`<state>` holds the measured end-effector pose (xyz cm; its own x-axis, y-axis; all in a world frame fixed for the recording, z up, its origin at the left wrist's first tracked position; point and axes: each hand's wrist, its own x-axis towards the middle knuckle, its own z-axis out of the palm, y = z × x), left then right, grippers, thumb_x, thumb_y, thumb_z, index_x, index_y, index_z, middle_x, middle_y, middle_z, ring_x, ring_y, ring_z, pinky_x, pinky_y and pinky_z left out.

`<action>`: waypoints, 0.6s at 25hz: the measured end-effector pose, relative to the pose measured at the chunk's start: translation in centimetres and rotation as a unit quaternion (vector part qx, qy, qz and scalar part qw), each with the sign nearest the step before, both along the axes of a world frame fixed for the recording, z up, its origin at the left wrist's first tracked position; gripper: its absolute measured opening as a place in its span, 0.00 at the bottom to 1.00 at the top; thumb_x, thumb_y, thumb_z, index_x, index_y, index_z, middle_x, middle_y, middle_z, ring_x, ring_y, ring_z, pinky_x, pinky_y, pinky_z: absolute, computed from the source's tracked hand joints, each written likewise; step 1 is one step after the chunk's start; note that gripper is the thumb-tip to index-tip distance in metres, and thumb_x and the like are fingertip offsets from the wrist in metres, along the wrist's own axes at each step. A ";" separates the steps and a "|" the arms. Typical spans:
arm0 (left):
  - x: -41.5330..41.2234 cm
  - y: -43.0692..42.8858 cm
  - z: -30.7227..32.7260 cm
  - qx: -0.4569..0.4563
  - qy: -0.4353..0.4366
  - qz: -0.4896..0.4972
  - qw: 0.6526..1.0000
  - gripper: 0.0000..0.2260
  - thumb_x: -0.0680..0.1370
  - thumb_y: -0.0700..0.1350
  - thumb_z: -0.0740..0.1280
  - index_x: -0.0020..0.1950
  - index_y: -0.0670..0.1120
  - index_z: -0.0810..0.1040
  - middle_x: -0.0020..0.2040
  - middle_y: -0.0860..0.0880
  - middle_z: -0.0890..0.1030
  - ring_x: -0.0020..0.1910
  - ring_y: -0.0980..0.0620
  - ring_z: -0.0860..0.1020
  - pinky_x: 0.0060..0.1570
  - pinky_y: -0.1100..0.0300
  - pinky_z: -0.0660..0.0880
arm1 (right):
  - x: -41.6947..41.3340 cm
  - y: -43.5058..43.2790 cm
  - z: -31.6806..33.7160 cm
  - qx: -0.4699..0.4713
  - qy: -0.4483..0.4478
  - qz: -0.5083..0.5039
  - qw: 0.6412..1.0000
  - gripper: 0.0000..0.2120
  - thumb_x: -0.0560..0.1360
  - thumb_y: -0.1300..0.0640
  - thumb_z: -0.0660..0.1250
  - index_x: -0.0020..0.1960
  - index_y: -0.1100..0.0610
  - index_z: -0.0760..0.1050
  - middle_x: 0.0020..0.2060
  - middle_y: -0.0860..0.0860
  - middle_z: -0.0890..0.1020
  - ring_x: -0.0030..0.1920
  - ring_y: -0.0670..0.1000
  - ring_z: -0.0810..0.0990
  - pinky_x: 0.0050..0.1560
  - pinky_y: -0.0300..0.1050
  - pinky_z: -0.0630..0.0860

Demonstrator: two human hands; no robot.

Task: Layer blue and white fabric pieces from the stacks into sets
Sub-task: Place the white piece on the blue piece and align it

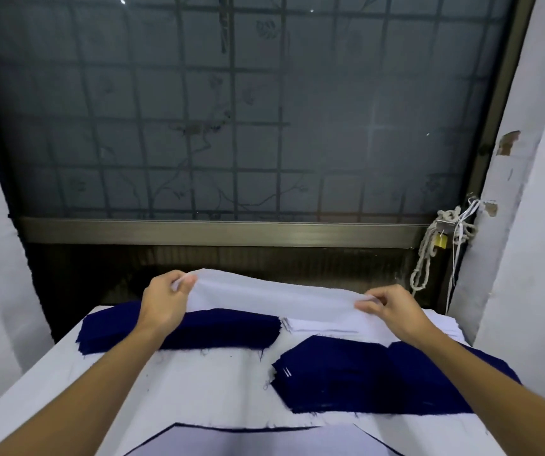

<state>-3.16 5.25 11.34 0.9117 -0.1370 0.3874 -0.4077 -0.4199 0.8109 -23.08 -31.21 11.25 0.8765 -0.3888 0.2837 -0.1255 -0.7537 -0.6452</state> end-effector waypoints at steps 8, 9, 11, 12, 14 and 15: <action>-3.2 5.0 -1.8 -0.084 0.035 0.062 0.994 0.06 0.83 0.48 0.66 0.55 0.48 0.80 0.47 0.53 0.81 0.48 0.53 0.78 0.45 0.59 0.73 | -3.6 4.7 -1.6 0.176 -0.088 -0.053 0.979 0.08 0.81 0.54 0.67 0.53 0.55 0.84 0.47 0.49 0.85 0.50 0.48 0.81 0.44 0.39 0.74; -4.0 5.5 -2.2 -0.083 0.029 0.061 0.994 0.06 0.83 0.48 0.66 0.55 0.48 0.80 0.48 0.52 0.80 0.46 0.54 0.78 0.42 0.61 0.74 | -4.1 5.2 -2.2 0.190 -0.088 -0.057 0.976 0.09 0.82 0.54 0.66 0.52 0.55 0.84 0.47 0.49 0.85 0.50 0.48 0.81 0.43 0.40 0.75; -5.5 6.4 -3.6 -0.080 0.029 0.050 0.995 0.06 0.84 0.47 0.65 0.55 0.46 0.79 0.48 0.50 0.80 0.44 0.52 0.79 0.38 0.61 0.77 | -5.3 6.1 -3.9 0.211 -0.076 -0.053 0.973 0.13 0.83 0.52 0.65 0.48 0.59 0.82 0.43 0.52 0.84 0.46 0.51 0.81 0.40 0.42 0.75; -6.2 7.0 -4.5 -0.070 0.036 0.046 0.996 0.06 0.84 0.46 0.65 0.55 0.45 0.80 0.48 0.49 0.80 0.43 0.51 0.79 0.35 0.62 0.77 | -6.0 6.4 -5.1 0.220 -0.071 -0.047 0.972 0.16 0.82 0.51 0.65 0.46 0.64 0.80 0.40 0.55 0.81 0.43 0.54 0.78 0.40 0.44 0.73; -7.3 8.2 -6.8 -0.031 0.047 0.030 0.998 0.06 0.84 0.46 0.65 0.53 0.45 0.80 0.48 0.48 0.81 0.39 0.48 0.80 0.30 0.65 0.76 | -7.5 7.0 -7.4 0.227 -0.057 -0.038 0.971 0.19 0.82 0.50 0.66 0.44 0.67 0.76 0.36 0.59 0.75 0.39 0.54 0.73 0.41 0.47 0.69; -7.7 8.8 -8.0 -0.015 0.054 0.018 0.998 0.06 0.83 0.46 0.65 0.52 0.46 0.80 0.48 0.49 0.82 0.38 0.47 0.80 0.28 0.65 0.75 | -8.3 7.3 -8.4 0.222 -0.048 -0.037 0.973 0.19 0.81 0.49 0.66 0.43 0.65 0.77 0.36 0.59 0.76 0.39 0.52 0.73 0.42 0.47 0.70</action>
